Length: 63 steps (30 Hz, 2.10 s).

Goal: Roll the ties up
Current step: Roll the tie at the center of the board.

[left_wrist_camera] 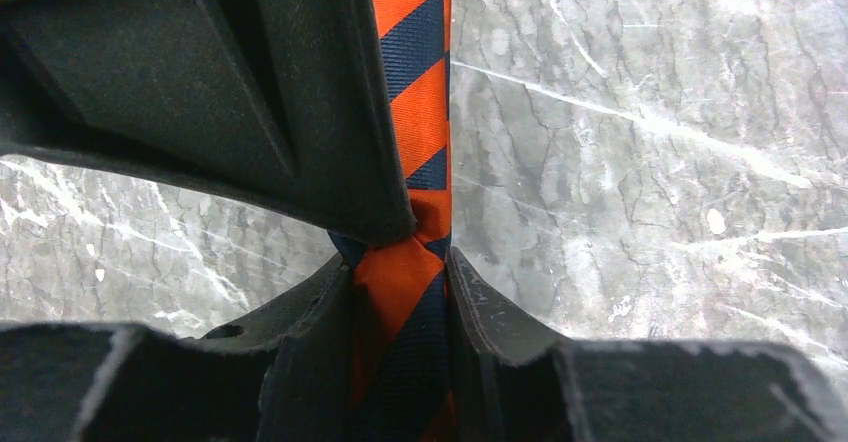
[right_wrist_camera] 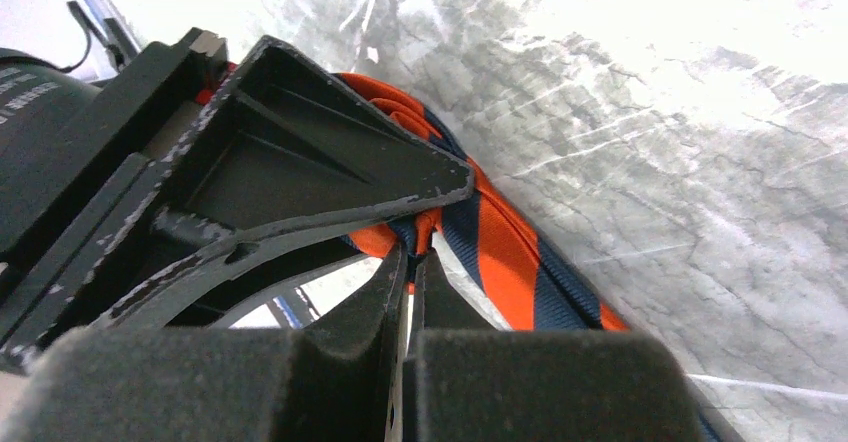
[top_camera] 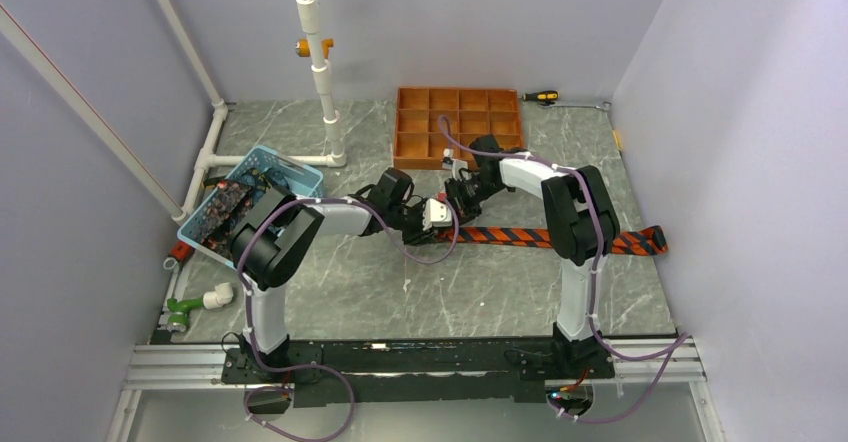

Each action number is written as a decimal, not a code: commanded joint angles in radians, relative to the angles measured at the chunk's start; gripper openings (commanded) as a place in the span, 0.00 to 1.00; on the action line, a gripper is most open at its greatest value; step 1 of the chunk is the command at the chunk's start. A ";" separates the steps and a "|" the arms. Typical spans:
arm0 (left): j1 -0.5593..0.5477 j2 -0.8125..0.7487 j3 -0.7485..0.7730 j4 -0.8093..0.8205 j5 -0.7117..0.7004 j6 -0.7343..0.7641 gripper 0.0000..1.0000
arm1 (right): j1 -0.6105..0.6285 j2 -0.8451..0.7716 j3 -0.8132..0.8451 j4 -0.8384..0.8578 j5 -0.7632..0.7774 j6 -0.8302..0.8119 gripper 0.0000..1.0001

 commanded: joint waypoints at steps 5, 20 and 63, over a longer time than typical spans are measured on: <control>0.015 -0.026 -0.062 -0.099 0.023 0.054 0.50 | -0.004 0.113 0.024 0.018 0.189 -0.037 0.00; 0.135 -0.080 -0.181 0.243 0.169 -0.250 0.63 | 0.000 0.123 -0.023 0.040 0.258 -0.048 0.00; 0.097 -0.084 -0.130 0.187 0.133 -0.259 0.83 | 0.001 0.125 -0.031 0.047 0.255 -0.065 0.00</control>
